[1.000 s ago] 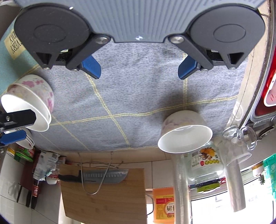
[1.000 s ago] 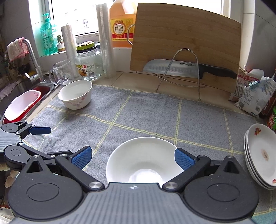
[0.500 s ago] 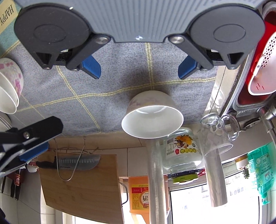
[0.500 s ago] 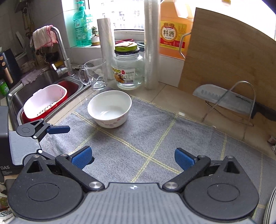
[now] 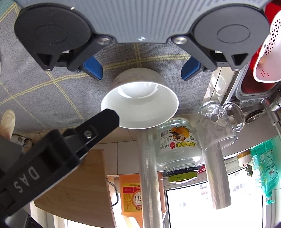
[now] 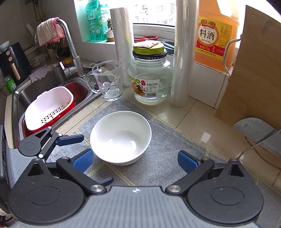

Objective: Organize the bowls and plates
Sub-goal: 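Close the right gripper on that bowl's rim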

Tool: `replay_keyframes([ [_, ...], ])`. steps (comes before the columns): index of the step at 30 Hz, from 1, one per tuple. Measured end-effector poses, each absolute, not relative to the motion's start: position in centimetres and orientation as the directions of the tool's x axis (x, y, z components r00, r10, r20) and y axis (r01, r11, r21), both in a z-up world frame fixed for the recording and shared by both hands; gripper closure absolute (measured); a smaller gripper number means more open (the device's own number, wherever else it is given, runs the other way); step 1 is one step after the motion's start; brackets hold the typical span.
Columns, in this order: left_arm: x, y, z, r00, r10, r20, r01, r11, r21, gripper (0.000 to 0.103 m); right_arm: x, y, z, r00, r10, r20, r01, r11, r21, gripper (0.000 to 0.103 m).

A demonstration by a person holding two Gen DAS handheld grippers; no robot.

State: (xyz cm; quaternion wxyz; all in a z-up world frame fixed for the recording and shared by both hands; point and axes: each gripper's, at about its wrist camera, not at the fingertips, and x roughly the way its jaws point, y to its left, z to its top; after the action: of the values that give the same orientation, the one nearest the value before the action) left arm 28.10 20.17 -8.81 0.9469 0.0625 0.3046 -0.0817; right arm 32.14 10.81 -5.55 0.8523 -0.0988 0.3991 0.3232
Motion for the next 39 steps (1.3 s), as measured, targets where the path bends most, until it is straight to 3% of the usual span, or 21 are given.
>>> replay_keyframes([
  [16, 30.1, 20.6, -9.1, 0.801, -0.164, -0.576, 0.224, 0.974, 0.035, 0.010, 36.7, 14.8, -7.9, 0.388, 0.497, -0.776, -0.697, 0.709, 0.106, 0.001],
  [30, 30.2, 20.7, -9.2, 0.799, -0.185, -0.572, 0.239, 0.971, 0.020, 0.013, 38.1, 16.2, -8.8, 0.351, 0.508, -0.787, -0.724, 0.680, 0.117, 0.023],
  [39, 30.3, 20.6, -9.1, 0.798, -0.194, -0.571, 0.258, 0.966, 0.033, 0.013, 38.2, 15.9, -8.8, 0.345, 0.515, -0.785, -0.721, 0.680, 0.130, 0.023],
])
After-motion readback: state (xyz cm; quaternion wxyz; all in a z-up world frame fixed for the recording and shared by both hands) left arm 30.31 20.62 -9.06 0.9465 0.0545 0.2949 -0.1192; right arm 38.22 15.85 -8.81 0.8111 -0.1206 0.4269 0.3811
